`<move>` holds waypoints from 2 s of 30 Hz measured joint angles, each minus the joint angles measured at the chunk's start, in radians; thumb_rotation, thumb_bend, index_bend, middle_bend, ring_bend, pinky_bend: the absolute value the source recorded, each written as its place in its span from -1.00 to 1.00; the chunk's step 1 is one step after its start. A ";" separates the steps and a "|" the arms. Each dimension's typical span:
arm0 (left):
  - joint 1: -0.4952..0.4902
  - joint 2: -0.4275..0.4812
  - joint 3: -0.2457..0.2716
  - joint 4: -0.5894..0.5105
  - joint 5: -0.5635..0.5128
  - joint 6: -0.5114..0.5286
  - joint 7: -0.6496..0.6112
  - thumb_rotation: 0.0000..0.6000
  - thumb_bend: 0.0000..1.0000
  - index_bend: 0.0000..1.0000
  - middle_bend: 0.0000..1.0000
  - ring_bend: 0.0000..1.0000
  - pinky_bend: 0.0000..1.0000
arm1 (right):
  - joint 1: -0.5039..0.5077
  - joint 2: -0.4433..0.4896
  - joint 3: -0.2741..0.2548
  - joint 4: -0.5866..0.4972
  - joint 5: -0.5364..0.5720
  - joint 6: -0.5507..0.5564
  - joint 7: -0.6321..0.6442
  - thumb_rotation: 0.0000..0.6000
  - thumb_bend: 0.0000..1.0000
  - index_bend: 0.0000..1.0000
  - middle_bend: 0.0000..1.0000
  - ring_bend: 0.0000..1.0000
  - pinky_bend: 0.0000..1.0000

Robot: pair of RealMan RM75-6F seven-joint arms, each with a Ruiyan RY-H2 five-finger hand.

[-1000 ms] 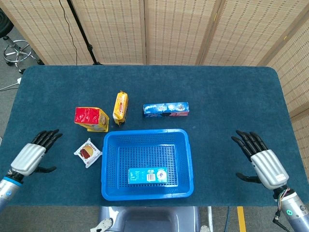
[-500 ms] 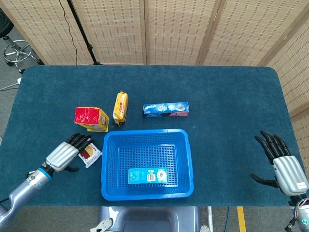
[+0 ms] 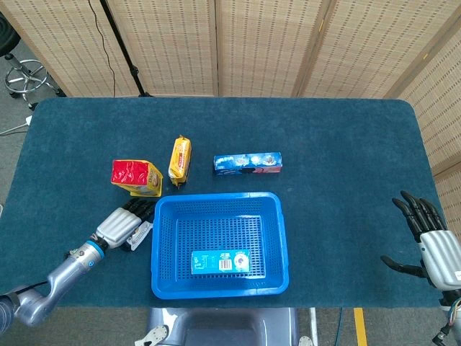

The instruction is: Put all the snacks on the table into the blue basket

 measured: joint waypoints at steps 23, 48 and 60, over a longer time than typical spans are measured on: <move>0.060 0.148 0.020 -0.106 0.080 0.313 -0.124 1.00 -0.52 -0.04 -0.11 -0.07 0.00 | -0.015 0.013 0.020 -0.012 -0.030 -0.016 0.039 1.00 -1.00 -1.00 -1.00 -1.00 -1.00; -0.075 0.084 -0.091 -0.456 -0.090 0.161 0.135 1.00 -0.97 -1.00 -1.00 -1.00 -1.00 | -0.025 0.021 0.031 -0.010 -0.038 -0.029 0.084 1.00 -1.00 -1.00 -1.00 -1.00 -1.00; -0.083 0.059 -0.181 -0.468 -0.135 0.266 0.077 1.00 -1.00 -1.00 -1.00 -1.00 -1.00 | -0.036 0.011 0.037 -0.018 -0.044 -0.025 0.031 1.00 -1.00 -1.00 -1.00 -1.00 -1.00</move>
